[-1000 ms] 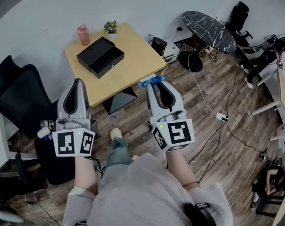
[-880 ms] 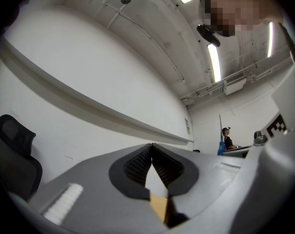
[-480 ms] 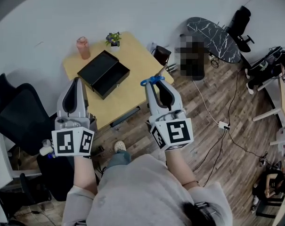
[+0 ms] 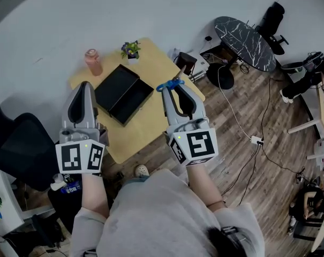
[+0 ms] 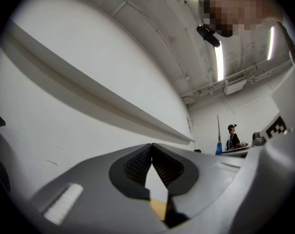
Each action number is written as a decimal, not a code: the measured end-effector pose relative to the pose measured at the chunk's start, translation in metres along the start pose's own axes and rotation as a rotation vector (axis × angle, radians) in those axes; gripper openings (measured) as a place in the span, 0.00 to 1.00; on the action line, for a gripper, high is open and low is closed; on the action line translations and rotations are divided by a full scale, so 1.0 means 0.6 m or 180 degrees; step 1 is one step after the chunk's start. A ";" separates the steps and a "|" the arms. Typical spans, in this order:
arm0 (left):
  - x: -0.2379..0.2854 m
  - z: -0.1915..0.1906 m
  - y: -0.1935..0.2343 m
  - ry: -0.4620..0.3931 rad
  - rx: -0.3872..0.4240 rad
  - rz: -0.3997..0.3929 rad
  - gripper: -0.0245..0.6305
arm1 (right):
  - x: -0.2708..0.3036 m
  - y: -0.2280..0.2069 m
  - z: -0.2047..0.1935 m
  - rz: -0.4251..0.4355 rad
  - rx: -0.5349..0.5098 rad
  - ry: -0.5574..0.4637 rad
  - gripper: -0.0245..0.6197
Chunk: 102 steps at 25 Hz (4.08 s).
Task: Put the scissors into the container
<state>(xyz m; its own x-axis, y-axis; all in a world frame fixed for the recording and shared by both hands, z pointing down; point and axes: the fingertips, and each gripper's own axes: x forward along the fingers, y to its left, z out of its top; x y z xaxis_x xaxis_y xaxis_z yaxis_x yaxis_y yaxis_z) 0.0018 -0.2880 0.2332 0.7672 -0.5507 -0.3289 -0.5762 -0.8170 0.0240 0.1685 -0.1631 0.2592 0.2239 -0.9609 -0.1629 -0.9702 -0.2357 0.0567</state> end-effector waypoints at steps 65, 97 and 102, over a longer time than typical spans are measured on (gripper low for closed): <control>-0.031 -0.152 0.103 0.0518 0.0502 0.2599 0.13 | 0.213 0.090 -0.585 0.4386 -0.2707 0.1417 0.16; -0.061 -0.170 0.110 0.0698 0.0520 0.2916 0.13 | 0.181 0.102 -0.719 0.5063 -0.3919 0.2324 0.17; -0.064 -0.171 0.110 0.0723 0.0521 0.2933 0.13 | 0.180 0.102 -0.721 0.5053 -0.3924 0.2478 0.17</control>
<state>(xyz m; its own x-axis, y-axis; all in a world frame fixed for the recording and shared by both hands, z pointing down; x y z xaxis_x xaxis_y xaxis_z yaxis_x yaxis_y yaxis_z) -0.0369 -0.3384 0.3440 0.0200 -0.9983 -0.0556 -0.9988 -0.0224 0.0440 0.1736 -0.3443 0.6712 -0.2061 -0.1656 0.9644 0.1357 0.9712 0.1957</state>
